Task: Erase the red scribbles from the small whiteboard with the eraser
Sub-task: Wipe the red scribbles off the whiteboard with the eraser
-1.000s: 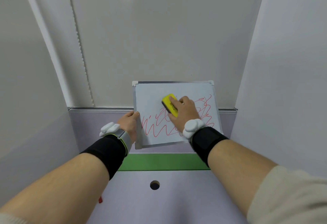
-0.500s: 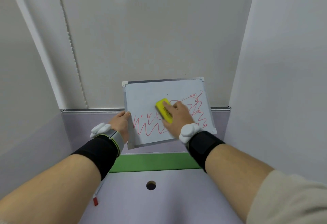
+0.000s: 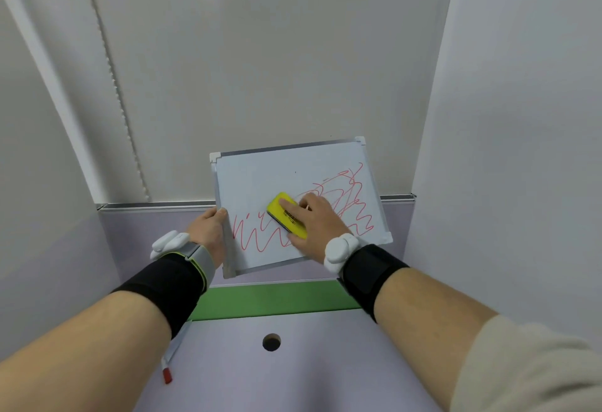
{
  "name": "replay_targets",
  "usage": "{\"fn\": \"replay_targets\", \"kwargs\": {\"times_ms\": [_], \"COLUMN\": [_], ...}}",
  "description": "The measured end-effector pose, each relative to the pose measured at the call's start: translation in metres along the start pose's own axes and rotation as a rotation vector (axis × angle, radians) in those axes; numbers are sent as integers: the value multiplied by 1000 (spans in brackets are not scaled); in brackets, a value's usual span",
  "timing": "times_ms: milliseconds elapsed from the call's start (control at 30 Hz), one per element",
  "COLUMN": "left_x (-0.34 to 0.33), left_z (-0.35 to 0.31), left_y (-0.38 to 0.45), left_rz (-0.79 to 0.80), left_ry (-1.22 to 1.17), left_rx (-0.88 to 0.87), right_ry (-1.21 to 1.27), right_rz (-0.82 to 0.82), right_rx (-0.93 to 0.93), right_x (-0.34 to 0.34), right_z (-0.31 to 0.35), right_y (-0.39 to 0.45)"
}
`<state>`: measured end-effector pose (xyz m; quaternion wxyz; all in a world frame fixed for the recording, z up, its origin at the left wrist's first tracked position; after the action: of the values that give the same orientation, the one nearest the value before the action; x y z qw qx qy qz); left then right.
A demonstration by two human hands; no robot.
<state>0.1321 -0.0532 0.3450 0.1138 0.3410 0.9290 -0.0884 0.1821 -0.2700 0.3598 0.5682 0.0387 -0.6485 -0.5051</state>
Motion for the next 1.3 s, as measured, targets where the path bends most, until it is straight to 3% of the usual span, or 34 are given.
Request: {"fn": "replay_targets", "kwargs": {"times_ms": [67,233,300,467,667,867,933,1067,1133,1300], "left_x": [2,6,4,1,-2,0,3,6,6,4], "left_z": [0,-3,-3,-4,-5,-3,-3,0,1,-2], "left_y": [2,1,1,1,1,4,5,8,8,9], "left_rz": [18,10,17,-10,6,6,10,44,45,42], "left_ry": [6,31,39,25,30,78,91,105,99,80], "left_rx": [6,-11,-9,6,7,7,8,12,11,12], "right_ry": [-34,-127,-109,-53,-116,-28,-77,-132,-144,-132], "right_rz": [-20,-128,-103,22,-118,-13,-58,-145,-150,-85], "right_rx": [2,-474,-396,20,-449,-95,-162,-500,-479,-213], "right_x": [8,43,37,11,44,16,28,61,60,40], "right_z": [-14,-77,-64,-23,-81,-44,-60,-105,-101,-74], "right_y": [4,3,0,-8,-2,-12,-5,-1,-1,2]}}
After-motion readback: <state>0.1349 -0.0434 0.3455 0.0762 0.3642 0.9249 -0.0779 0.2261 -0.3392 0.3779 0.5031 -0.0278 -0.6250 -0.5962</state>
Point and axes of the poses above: each hand's wrist, its own y-axis towards the middle knuckle, its own x-axis out of the back of the hand, z = x × y, the point moved 2 cm from there along y, towards the middle knuckle, and after that the axes turned 7 degrees about -z, right-handed, at the moved point
